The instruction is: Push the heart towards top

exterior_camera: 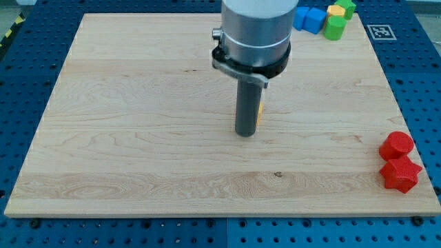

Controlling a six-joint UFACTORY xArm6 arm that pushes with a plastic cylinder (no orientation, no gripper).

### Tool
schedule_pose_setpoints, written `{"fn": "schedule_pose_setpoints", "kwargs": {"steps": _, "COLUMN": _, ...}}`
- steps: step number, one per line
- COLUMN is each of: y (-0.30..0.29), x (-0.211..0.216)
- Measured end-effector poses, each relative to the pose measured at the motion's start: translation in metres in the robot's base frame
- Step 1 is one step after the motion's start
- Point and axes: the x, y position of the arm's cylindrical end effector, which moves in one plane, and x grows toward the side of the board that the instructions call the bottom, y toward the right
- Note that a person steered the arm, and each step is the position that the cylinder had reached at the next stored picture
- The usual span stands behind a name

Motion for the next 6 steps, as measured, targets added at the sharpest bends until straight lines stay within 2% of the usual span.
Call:
{"fn": "schedule_pose_setpoints", "kwargs": {"steps": 1, "y": 0.005, "x": -0.019}}
{"fn": "schedule_pose_setpoints", "kwargs": {"steps": 4, "y": 0.012, "x": -0.016}}
{"fn": "schedule_pose_setpoints", "kwargs": {"steps": 6, "y": 0.025, "x": -0.097}}
